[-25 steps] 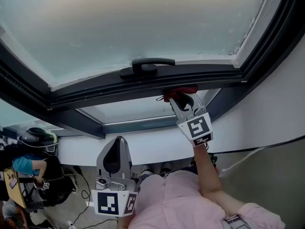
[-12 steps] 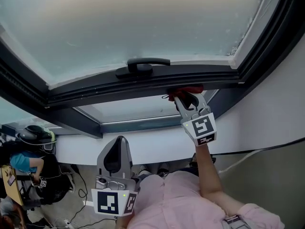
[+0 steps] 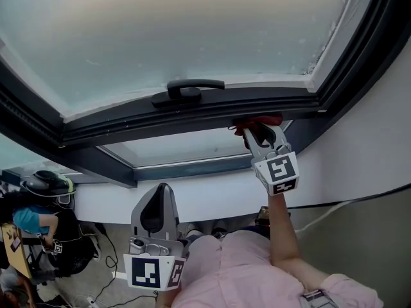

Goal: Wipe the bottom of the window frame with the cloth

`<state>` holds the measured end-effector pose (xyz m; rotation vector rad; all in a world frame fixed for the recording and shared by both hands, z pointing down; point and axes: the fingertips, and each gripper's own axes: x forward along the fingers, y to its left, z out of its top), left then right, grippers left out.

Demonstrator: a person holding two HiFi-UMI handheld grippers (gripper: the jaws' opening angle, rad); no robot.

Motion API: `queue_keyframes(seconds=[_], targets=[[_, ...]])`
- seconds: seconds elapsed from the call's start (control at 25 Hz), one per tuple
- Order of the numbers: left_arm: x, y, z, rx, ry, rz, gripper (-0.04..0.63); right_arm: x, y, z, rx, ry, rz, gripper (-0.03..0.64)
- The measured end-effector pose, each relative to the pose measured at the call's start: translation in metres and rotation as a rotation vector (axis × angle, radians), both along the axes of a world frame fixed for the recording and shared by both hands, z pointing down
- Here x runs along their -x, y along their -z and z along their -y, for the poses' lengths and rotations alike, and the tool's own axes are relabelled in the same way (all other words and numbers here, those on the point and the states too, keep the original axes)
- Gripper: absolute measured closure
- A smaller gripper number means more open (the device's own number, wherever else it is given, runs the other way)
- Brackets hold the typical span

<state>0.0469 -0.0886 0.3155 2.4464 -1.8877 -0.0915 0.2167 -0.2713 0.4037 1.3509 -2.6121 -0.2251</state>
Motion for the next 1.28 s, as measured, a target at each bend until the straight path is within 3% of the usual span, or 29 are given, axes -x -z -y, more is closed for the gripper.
queue_keyframes(seconds=[0.4,1.0,1.28], targets=[[-0.003,0.0,0.002,-0.004,-0.014,-0.001,0.601,-0.045,0.001,0.009,0.009,-0.114,0.039,0.541],[0.007,0.001,0.001,-0.004,0.008,-0.003,0.601,-0.048,0.001,0.009,0.004,-0.136,0.012,0.543],[0.008,0.0,0.002,-0.007,0.004,-0.003,0.601,-0.087,0.001,0.018,0.007,-0.275,0.031,0.541]])
